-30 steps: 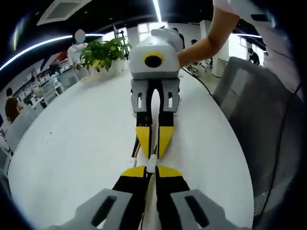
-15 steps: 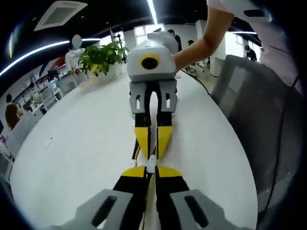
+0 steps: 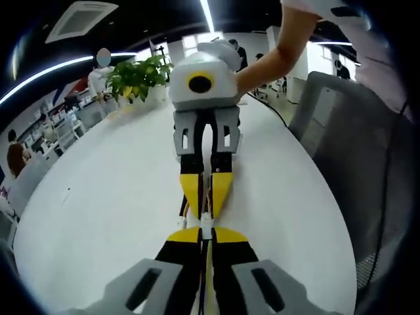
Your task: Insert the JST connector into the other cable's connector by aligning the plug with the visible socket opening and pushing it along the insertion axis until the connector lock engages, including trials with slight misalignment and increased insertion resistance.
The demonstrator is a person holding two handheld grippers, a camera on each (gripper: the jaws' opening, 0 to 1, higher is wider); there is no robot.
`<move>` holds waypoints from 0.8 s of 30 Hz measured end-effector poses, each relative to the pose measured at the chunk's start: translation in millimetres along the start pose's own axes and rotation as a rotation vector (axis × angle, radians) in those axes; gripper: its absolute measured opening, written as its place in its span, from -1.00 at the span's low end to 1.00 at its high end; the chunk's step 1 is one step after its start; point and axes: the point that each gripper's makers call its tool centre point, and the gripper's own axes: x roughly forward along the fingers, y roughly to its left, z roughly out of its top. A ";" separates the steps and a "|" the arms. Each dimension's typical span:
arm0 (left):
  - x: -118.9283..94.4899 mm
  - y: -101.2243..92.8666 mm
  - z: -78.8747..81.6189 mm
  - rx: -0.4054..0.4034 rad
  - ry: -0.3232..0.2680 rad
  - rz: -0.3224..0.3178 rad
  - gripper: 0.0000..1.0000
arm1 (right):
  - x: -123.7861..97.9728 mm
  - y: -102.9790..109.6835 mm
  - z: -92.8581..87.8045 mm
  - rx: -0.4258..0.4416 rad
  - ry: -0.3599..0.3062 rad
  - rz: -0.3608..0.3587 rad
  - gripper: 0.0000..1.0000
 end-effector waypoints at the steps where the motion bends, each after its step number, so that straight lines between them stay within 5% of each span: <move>1: 0.9 -0.2 -1.2 -0.004 0.002 -0.001 -1.00 | 0.4 -0.3 -3.0 0.001 0.005 0.001 -0.94; 24: 12.6 -2.9 -17.0 0.004 0.025 -0.031 -1.00 | 5.8 -0.4 -14.0 0.054 0.018 -0.025 -0.92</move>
